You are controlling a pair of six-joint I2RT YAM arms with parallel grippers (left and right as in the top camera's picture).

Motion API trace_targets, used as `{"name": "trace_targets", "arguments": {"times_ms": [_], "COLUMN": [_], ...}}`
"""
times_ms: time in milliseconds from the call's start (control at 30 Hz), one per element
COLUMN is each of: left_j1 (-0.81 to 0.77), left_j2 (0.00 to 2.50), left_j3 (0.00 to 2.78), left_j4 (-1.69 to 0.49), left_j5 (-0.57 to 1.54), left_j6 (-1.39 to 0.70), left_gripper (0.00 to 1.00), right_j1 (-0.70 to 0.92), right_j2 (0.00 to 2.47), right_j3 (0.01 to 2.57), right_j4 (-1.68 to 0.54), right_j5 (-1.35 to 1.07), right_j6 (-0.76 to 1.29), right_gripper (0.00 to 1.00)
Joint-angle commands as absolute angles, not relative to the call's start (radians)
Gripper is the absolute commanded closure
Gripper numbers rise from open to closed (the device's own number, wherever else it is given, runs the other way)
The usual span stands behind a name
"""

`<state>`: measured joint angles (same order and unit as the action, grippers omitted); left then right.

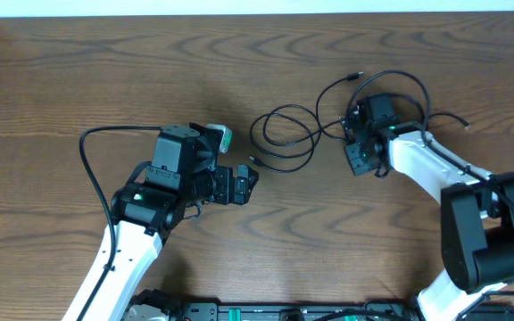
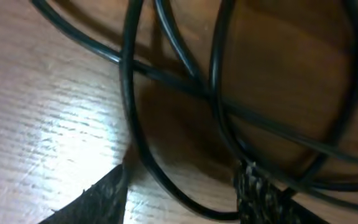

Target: Untangle cables

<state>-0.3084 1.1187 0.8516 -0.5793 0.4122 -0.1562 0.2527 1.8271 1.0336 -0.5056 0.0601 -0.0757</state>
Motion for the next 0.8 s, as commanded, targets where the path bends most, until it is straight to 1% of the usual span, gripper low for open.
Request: {"name": "trace_targets", "arguments": {"times_ms": [0,33,133,200,267,300,333,400,467,600,767], "left_j1": [-0.305,-0.305,-0.305,-0.305,-0.305,-0.305,-0.305,-0.305,-0.305,-0.305,-0.305], "left_j2": [1.124,1.124,1.124,1.124,1.124,1.124,1.124,1.124,1.124,1.124,1.124], "left_j3": [0.873,0.873,0.873,0.873,0.873,0.873,0.873,0.873,0.873,0.873,0.873], "left_j4": [-0.583,-0.583,-0.583,-0.583,-0.583,-0.583,-0.583,-0.583,-0.583,-0.588,-0.590], "left_j5": [0.410,0.410,0.410,0.410,0.410,0.410,0.410,0.410,0.410,0.410,0.410], "left_j6": [-0.138,-0.138,-0.138,-0.138,-0.138,-0.138,-0.138,-0.138,-0.138,-0.138,-0.138], "left_gripper": [0.02,0.02,0.02,0.02,0.02,0.02,0.02,0.02,0.02,0.02,0.02], "right_j1": [0.255,0.255,0.256,0.256,0.256,0.256,0.255,0.255,0.255,0.249,0.243], "right_j2": [1.895,1.903,1.916,1.915,1.913,1.912,1.911,1.908,1.901,1.858,1.711], "right_j3": [1.019,1.019,1.019,1.019,1.020,1.020,1.020,1.020,1.023,1.050,1.177], "right_j4": [-0.516,-0.516,-0.516,-0.516,-0.516,-0.516,-0.516,-0.516,-0.519,-0.558,-0.686], "right_j5": [0.059,0.057,0.015,-0.044,-0.133,-0.193,-0.249,-0.369,-0.428,-0.445,-0.475], "right_j6": [-0.064,-0.064,-0.064,-0.051,-0.014,-0.002,0.007,0.007,0.008,0.049,0.047], "right_gripper": [0.50,0.52,0.75,0.85,0.91,0.96,0.98,0.99,0.99,0.99,0.99]}}
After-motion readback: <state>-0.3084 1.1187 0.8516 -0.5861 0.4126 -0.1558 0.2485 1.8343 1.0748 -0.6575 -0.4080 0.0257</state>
